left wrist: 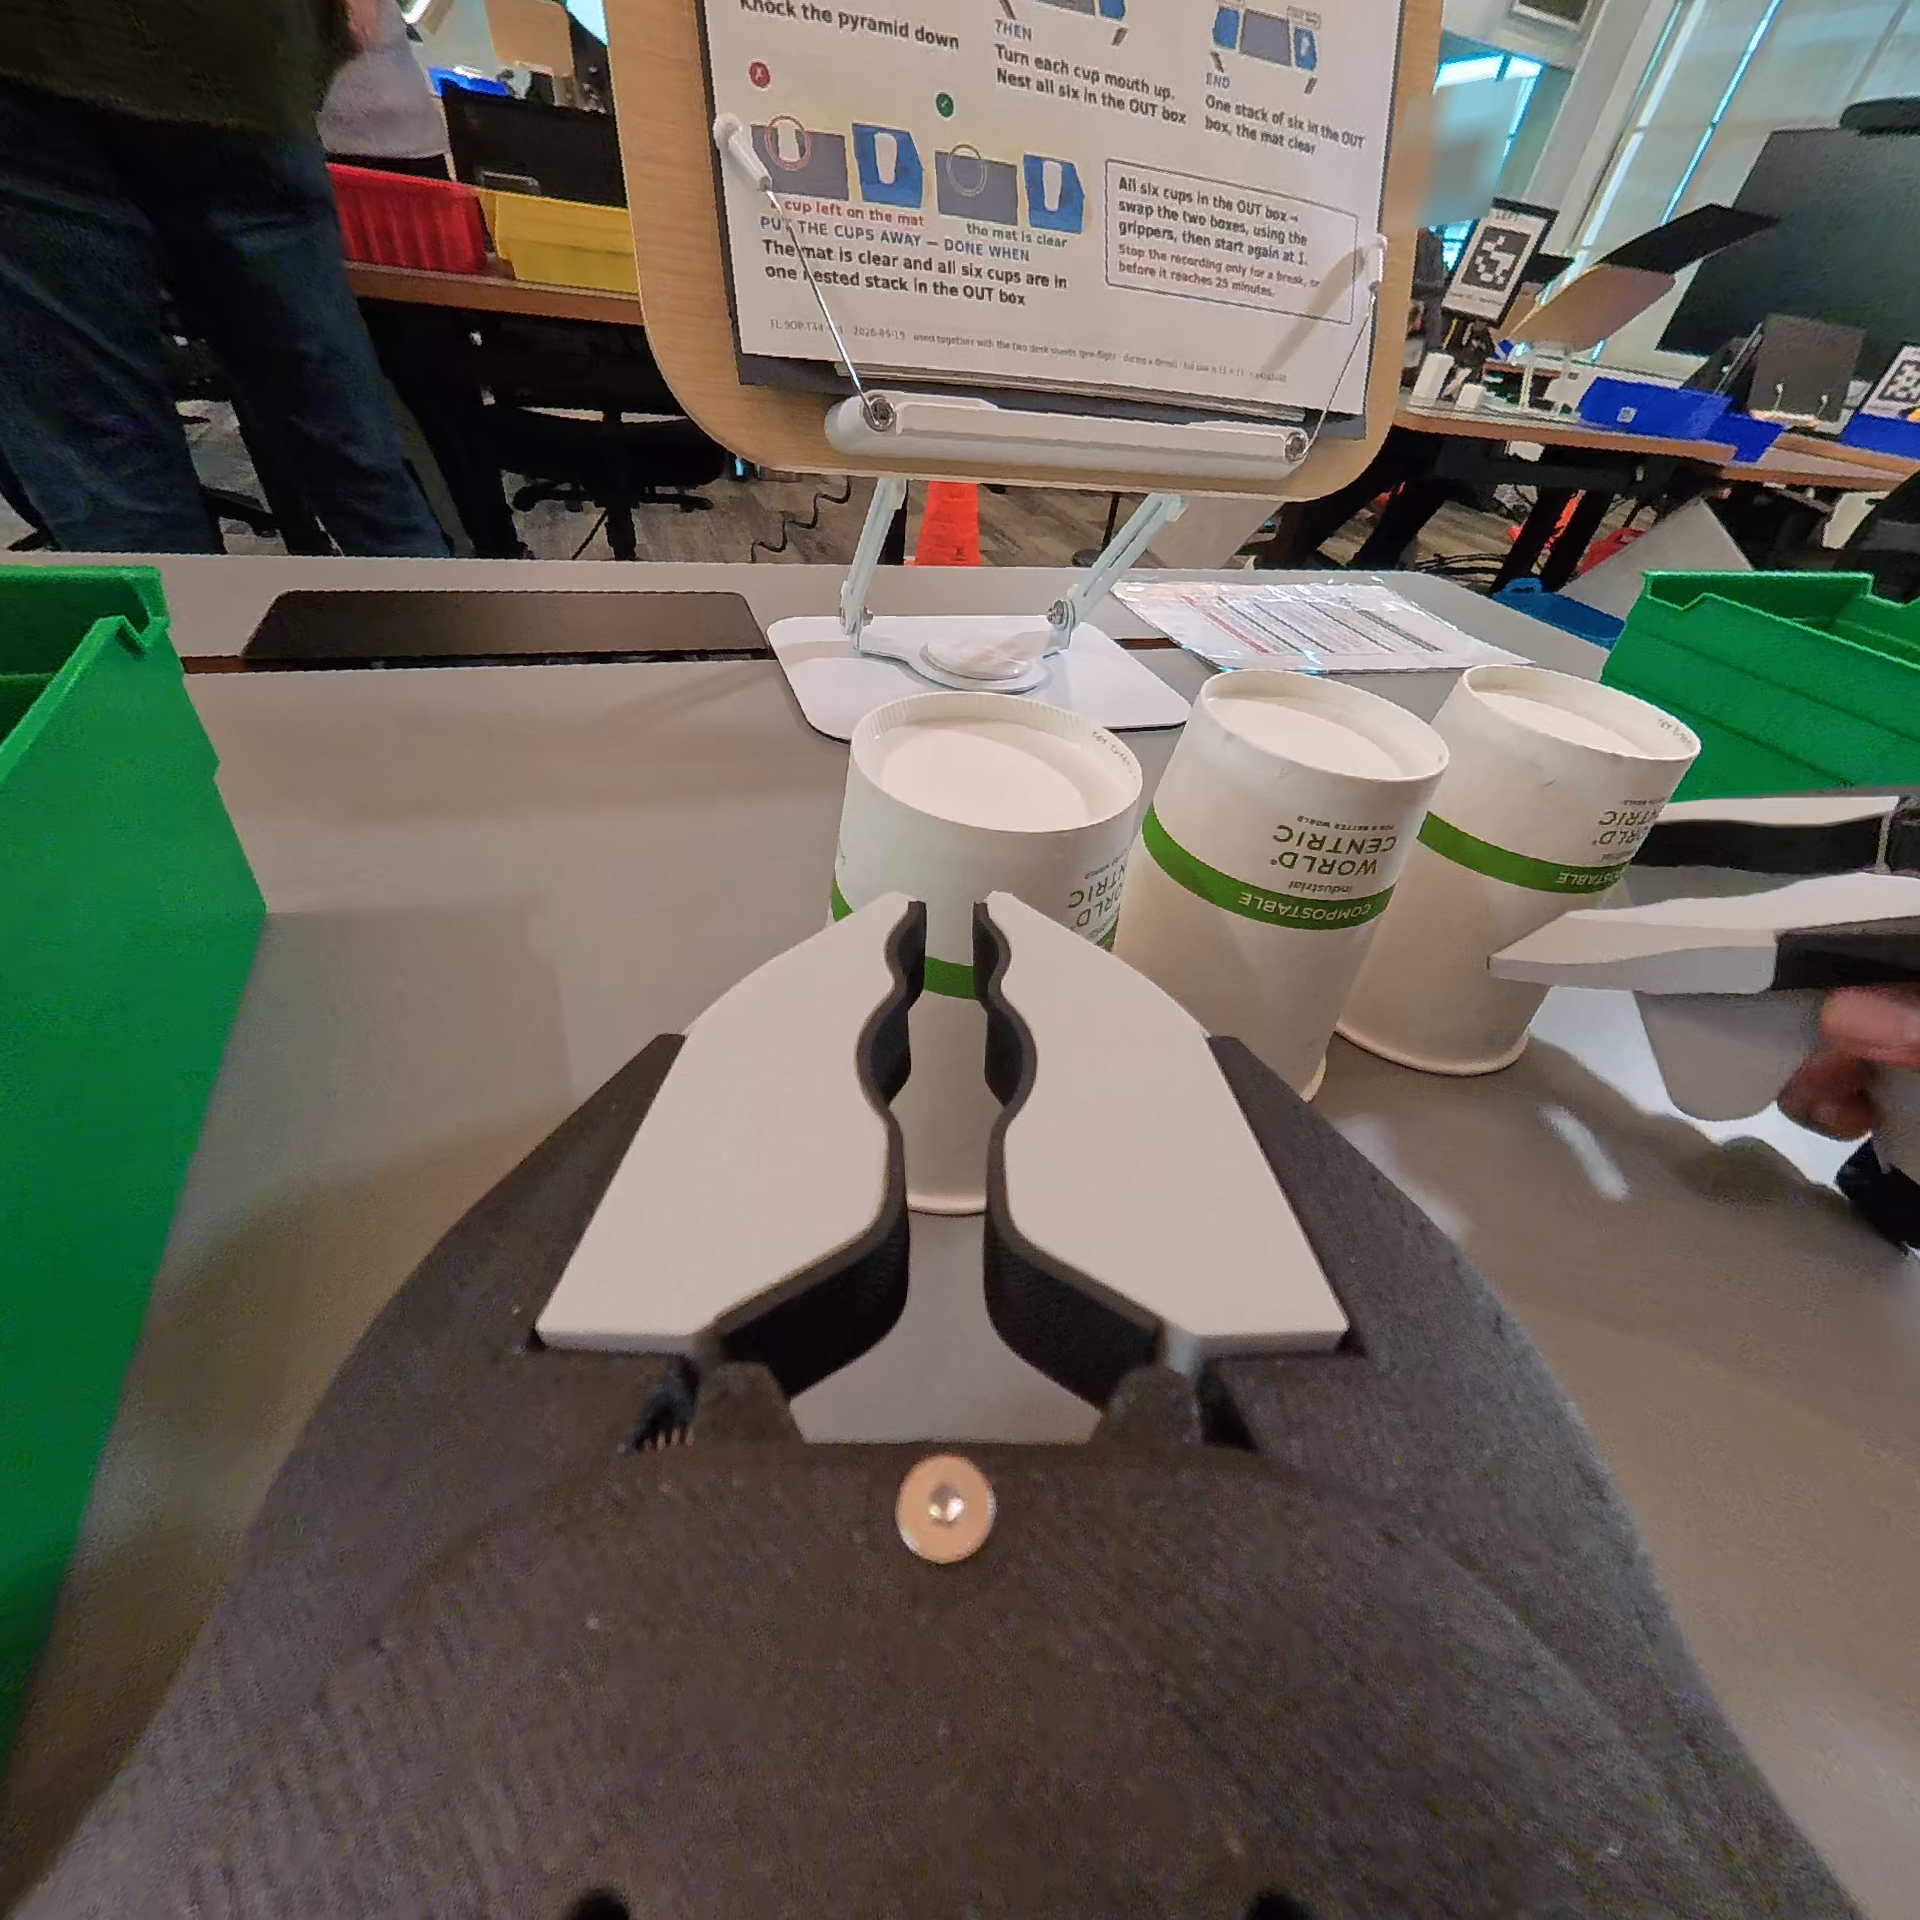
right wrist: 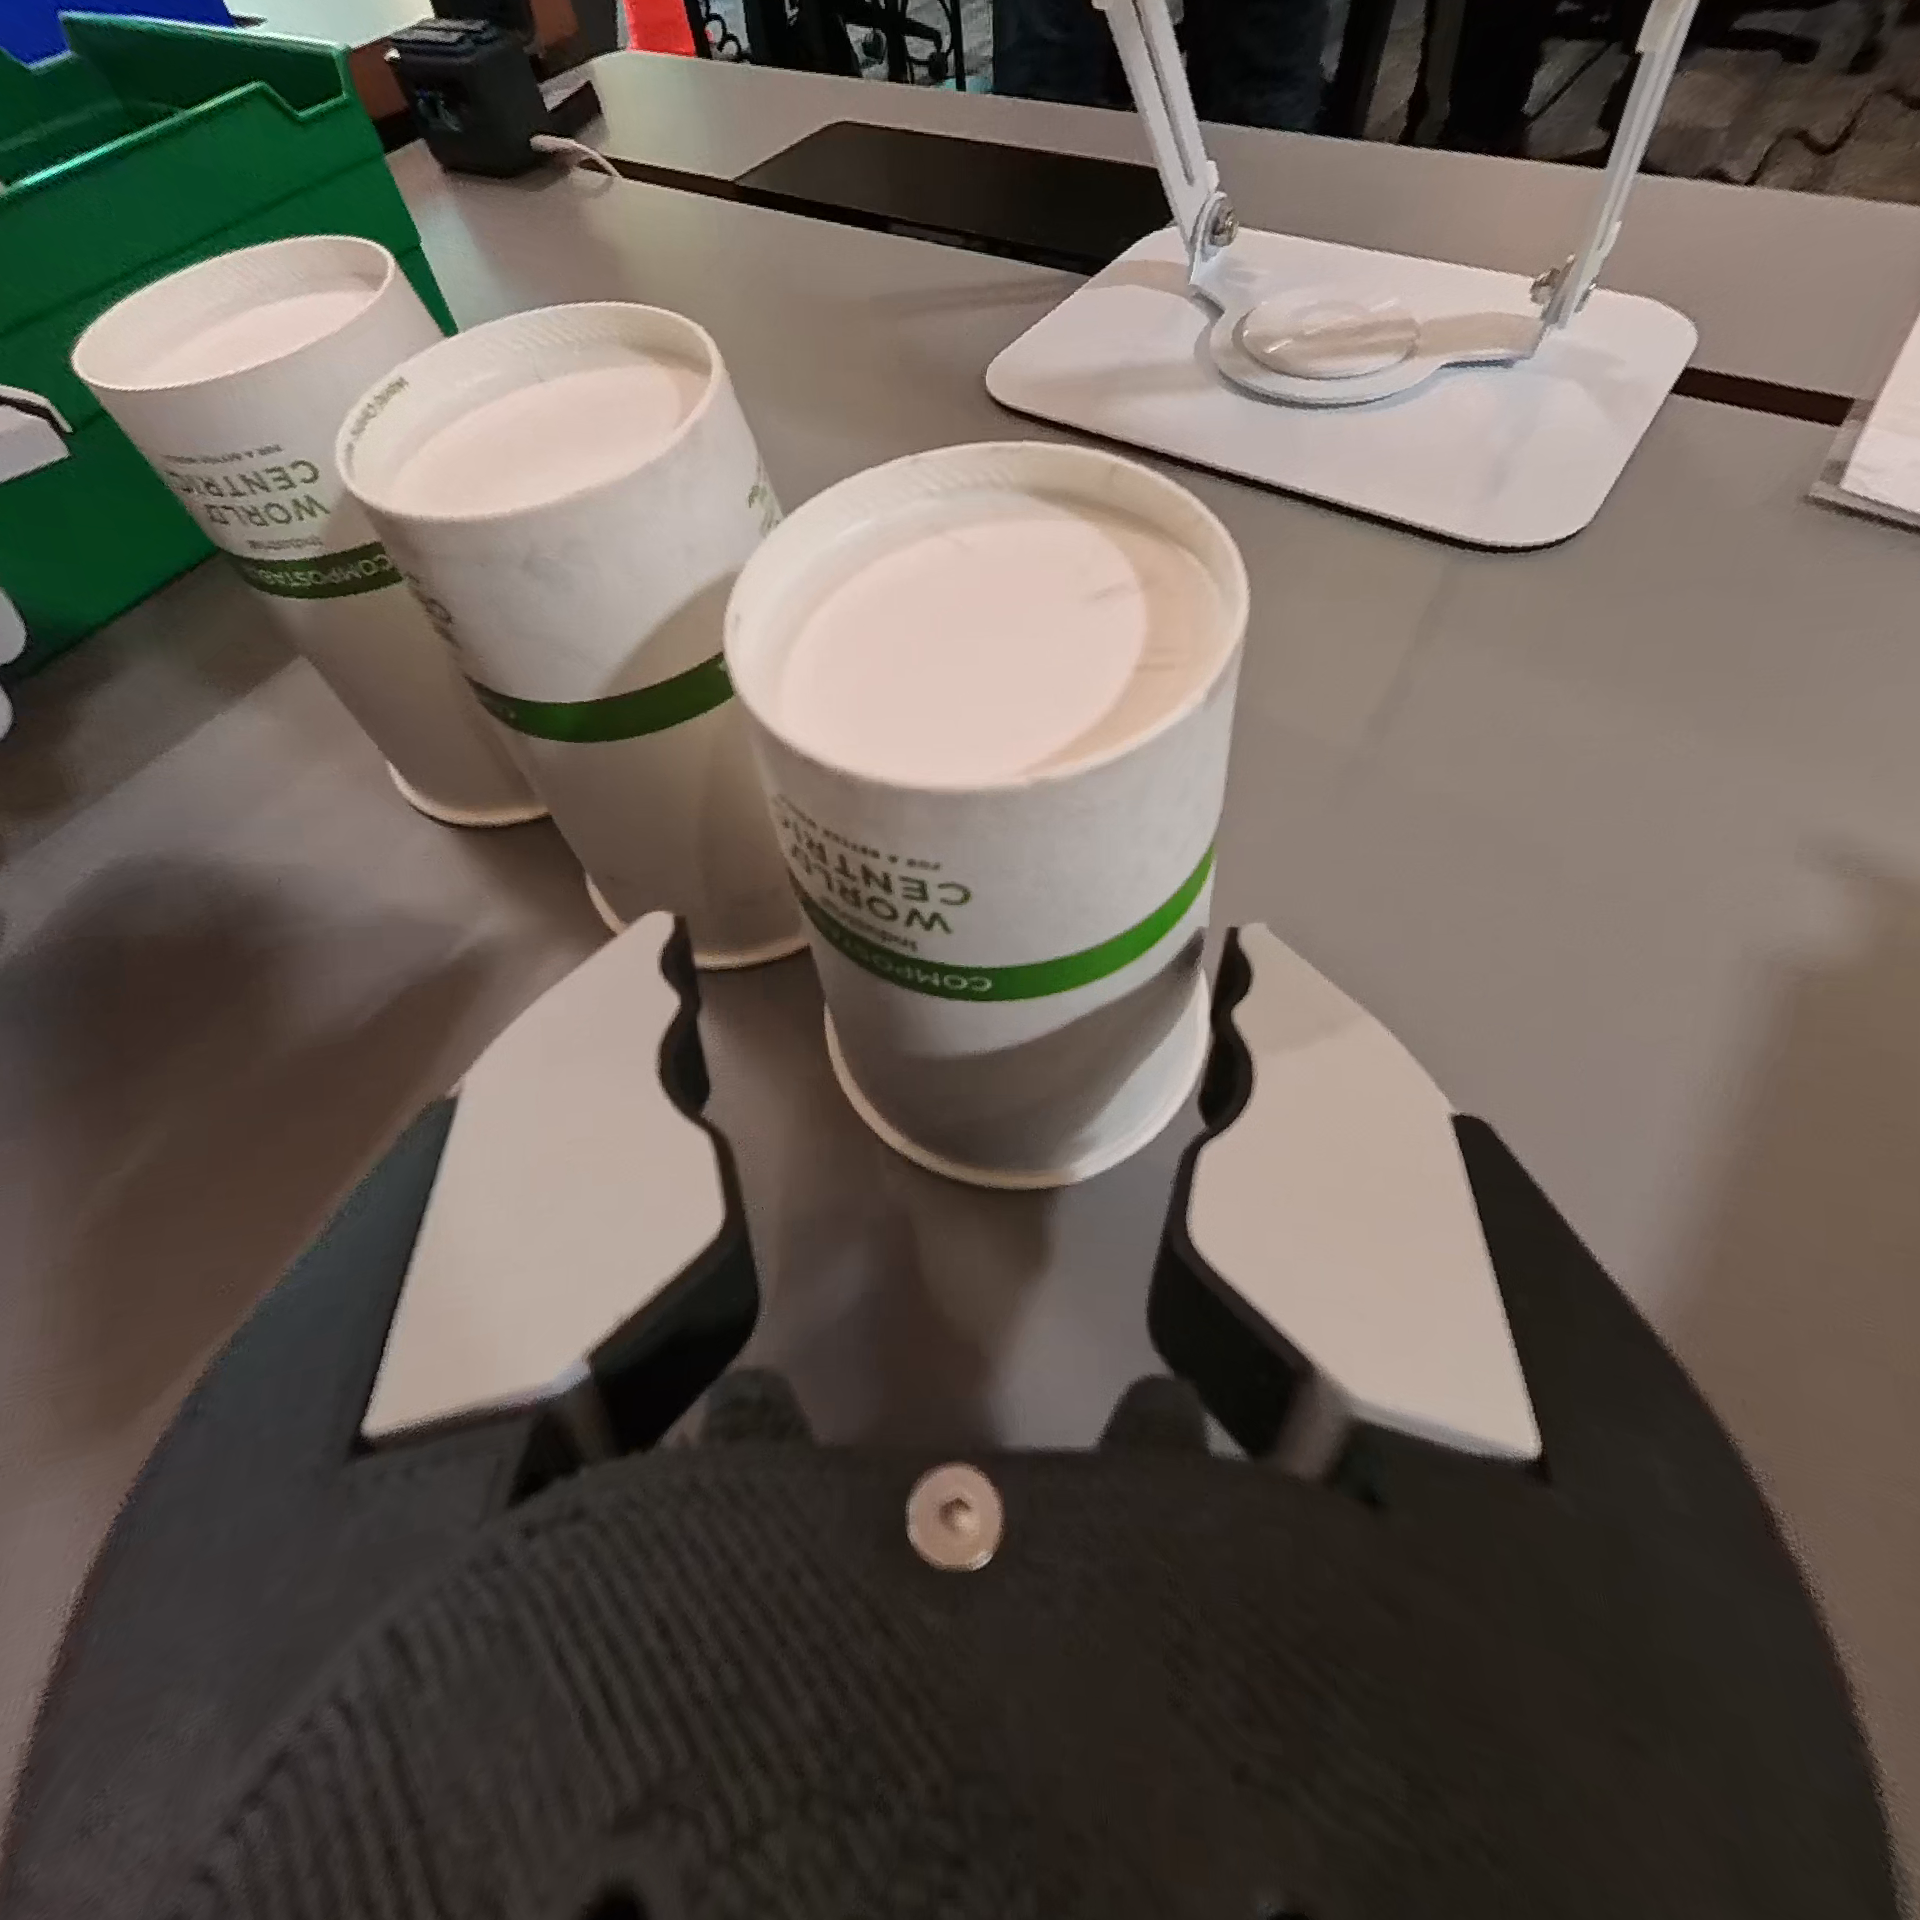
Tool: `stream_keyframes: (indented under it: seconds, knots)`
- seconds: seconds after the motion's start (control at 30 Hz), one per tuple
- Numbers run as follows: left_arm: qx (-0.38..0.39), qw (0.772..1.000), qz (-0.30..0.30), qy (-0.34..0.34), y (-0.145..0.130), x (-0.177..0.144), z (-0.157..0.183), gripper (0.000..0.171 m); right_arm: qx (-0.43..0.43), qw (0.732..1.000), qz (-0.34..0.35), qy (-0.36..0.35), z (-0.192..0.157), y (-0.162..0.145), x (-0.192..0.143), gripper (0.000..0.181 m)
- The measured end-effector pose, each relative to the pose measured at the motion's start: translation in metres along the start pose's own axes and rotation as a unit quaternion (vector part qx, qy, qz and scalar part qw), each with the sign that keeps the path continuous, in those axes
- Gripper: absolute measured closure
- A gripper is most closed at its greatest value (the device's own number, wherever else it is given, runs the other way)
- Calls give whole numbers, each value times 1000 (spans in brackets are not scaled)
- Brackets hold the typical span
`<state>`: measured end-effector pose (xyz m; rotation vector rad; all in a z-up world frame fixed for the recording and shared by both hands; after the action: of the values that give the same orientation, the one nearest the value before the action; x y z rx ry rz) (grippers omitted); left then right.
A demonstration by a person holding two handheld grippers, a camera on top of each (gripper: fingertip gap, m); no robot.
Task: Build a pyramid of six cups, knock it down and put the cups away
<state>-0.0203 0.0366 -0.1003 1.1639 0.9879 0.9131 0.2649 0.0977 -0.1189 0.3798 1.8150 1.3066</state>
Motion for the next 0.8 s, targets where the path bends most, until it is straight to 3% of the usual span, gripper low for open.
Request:
stream_keyframes:
  seconds: [0.17,0.5,0.8]
  knots:
    - [-1,1000,-1,1,0,1,-1,162,-3,1000,-14,-10,2,-1,0,86]
    - [-2,1000,-2,2,0,1,-3,162,1,999,-22,-23,2,-2,1,108]
    - [-2,1000,-3,2,0,1,-2,162,4,999,-22,-27,2,-2,2,108]
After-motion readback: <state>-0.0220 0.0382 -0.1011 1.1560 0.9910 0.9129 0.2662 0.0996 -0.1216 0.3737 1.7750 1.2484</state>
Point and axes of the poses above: each gripper's, where its closed fingertips meet, x out along the fingers, y out of its top, z = x × y across the jaws, the point moved 10 cm from there along -x, back along the fingers, and after that the axes turned 1 degree about y, right-handed, at the moved point
